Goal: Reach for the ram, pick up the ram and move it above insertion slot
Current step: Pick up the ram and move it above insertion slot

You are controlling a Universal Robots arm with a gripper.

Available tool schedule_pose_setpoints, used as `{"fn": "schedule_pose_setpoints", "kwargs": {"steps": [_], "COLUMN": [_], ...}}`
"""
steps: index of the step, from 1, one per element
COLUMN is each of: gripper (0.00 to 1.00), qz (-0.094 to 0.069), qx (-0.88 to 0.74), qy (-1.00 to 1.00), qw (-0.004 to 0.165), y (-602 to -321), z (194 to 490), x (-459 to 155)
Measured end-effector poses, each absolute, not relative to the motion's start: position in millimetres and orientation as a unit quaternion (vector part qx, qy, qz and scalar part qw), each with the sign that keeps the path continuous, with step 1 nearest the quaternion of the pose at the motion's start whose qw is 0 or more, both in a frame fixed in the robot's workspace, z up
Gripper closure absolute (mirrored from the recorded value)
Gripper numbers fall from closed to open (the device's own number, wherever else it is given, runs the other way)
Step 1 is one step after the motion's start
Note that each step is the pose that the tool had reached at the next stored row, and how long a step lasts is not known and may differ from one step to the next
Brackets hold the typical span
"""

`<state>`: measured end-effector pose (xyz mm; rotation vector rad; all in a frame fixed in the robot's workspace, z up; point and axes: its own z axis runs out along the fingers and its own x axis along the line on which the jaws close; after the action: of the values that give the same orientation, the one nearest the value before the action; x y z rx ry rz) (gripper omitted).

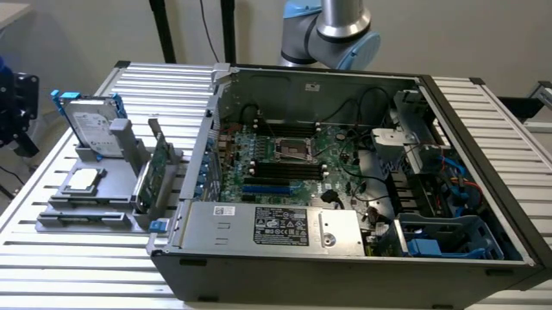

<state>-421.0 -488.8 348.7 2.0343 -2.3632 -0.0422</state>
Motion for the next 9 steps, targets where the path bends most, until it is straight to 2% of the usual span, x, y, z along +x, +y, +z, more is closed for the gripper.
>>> {"fn": "schedule_pose_setpoints", "kwargs": {"steps": [9], "gripper": [0.89], "qz": [-0.009], "qx": [0.712], "qy": [-0.702], "qw": [0.009], "y": [-488.9], "z": [346.1], "x": [-421.1]}}
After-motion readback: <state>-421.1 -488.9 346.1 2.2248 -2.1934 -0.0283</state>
